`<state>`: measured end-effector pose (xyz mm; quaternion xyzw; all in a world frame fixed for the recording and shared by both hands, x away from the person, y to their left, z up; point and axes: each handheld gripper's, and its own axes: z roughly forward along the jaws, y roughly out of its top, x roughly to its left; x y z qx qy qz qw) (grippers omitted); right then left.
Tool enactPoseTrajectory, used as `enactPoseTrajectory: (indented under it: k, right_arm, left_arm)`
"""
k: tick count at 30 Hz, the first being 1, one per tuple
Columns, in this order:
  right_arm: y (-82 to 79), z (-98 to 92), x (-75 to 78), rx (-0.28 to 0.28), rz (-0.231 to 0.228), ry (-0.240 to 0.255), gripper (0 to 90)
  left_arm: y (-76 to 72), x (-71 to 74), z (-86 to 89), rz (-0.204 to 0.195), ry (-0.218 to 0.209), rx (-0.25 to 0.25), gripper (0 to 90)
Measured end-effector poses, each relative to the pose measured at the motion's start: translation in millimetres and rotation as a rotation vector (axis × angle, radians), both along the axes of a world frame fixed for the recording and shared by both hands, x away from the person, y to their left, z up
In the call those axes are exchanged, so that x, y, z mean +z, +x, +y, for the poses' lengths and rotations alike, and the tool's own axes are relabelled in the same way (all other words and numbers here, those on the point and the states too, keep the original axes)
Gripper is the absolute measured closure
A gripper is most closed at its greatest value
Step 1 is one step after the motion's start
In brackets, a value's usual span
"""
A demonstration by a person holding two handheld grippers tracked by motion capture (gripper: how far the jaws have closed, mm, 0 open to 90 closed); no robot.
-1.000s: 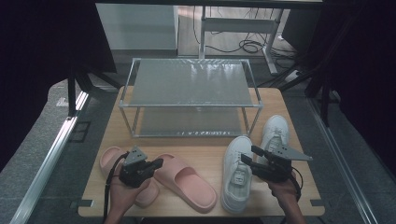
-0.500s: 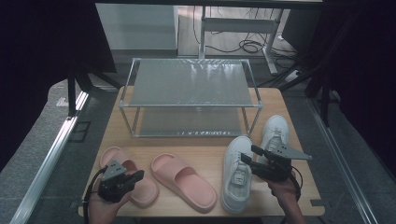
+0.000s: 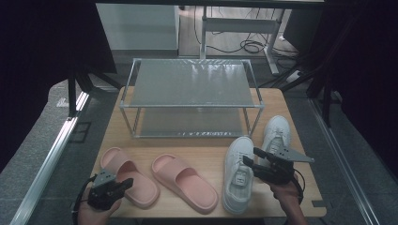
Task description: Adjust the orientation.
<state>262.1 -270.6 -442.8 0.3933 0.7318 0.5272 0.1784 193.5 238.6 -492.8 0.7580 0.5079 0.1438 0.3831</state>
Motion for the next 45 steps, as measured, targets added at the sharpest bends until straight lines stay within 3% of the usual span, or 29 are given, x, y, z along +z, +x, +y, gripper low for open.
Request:
enactPoseTrajectory:
  k: [8, 26, 32, 38, 44, 45]
  right_arm:
    - [1.2, 3.5, -2.8, 0.003, 0.012, -0.008, 41.9]
    - [0.7, 3.5, -3.7, 0.004, 0.015, -0.011, 41.9]
    - [0.6, 5.3, -4.5, 0.007, 0.015, -0.015, 41.9]
    - [0.5, 5.4, -4.6, 0.005, 0.017, -0.016, 41.9]
    - [-1.1, 4.9, -4.0, 0.000, 0.013, -0.015, 41.9]
    - [-1.4, 4.7, -3.8, 0.000, 0.013, -0.014, 41.9]
  left_arm:
    - [-0.5, -8.2, 16.2, 0.009, 0.005, 0.057, 90.0]
    - [0.7, -11.9, 28.9, 0.027, 0.007, 0.046, 90.0]
    - [6.6, -11.6, 46.5, 0.039, 0.004, 0.057, 90.0]
    - [13.8, -9.4, 64.6, 0.049, 0.026, 0.097, 89.7]
    - [6.6, 1.5, 51.3, 0.017, -0.017, 0.055, 89.0]
    - [4.5, 6.8, 40.3, 0.003, -0.015, 0.028, 88.9]
